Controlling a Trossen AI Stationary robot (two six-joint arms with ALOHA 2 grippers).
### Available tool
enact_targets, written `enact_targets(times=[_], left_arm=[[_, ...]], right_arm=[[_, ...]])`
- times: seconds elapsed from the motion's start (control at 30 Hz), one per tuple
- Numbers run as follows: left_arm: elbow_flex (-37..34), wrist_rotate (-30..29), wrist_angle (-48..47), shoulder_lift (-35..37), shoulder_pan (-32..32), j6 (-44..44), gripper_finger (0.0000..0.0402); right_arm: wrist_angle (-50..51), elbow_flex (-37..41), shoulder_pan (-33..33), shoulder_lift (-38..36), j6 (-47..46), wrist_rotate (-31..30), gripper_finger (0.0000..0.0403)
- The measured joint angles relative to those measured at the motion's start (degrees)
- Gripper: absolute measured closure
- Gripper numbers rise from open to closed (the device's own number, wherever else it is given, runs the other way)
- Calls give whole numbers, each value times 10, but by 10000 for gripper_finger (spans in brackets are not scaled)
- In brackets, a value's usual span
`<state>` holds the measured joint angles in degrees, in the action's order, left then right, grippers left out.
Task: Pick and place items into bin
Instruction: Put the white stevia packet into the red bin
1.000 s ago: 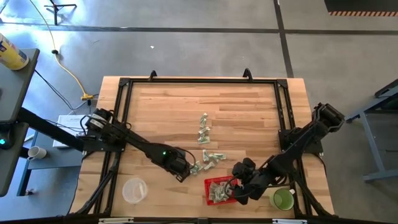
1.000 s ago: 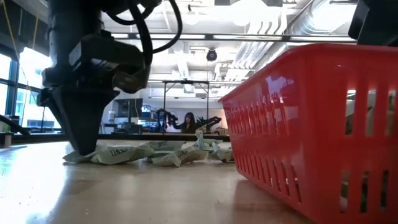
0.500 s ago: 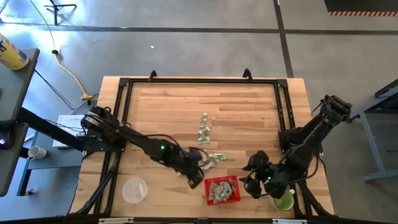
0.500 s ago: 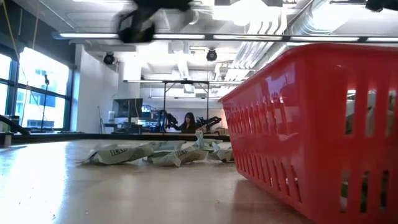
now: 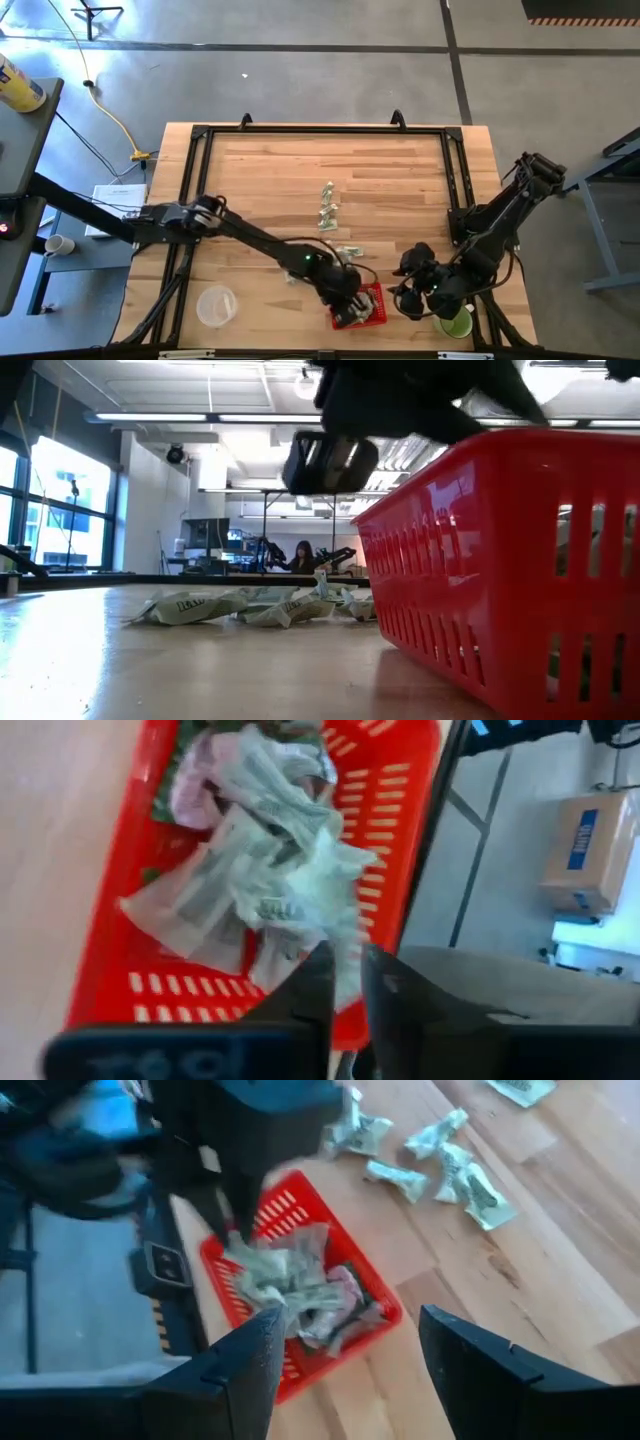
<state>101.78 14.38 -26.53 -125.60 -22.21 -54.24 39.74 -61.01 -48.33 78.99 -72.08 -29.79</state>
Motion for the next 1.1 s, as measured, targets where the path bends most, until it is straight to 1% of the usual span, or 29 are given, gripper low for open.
enact_targets(times=[0.03,0.1,0.2,0.3,0.37,0.47,0.53,0.67,0.77,0.83,0.9,1.0,1.1], left_arm=[[8,0,-10,-1,0,1,295],[16,-5,-70,2,-4,2,265],[32,-58,-144,19,-16,24,221],[45,-102,-201,55,-36,30,182],[45,-142,-249,74,-51,28,163],[44,-208,-321,92,-70,1,146],[44,-238,-380,103,-77,-12,142],[38,-243,-450,99,-80,-30,146],[10,-242,-434,101,-82,-32,152],[-13,-241,-434,107,-82,-35,152],[-41,-237,-408,120,-82,-43,152],[-104,-241,-358,157,-82,-57,152],[-193,-258,-285,217,-82,-86,153]], right_arm=[[6,0,1,1,2,5,179],[16,0,5,7,11,11,175],[32,0,13,18,37,24,167],[24,0,32,35,110,40,158],[15,0,56,51,167,55,154],[17,0,106,80,240,80,153],[15,0,144,98,277,104,154],[-5,0,212,133,389,141,155],[-33,0,253,156,470,181,155],[-47,0,279,170,506,203,155],[-61,0,300,183,532,217,155],[-81,0,325,198,562,239,155],[-94,0,341,211,576,259,155]])
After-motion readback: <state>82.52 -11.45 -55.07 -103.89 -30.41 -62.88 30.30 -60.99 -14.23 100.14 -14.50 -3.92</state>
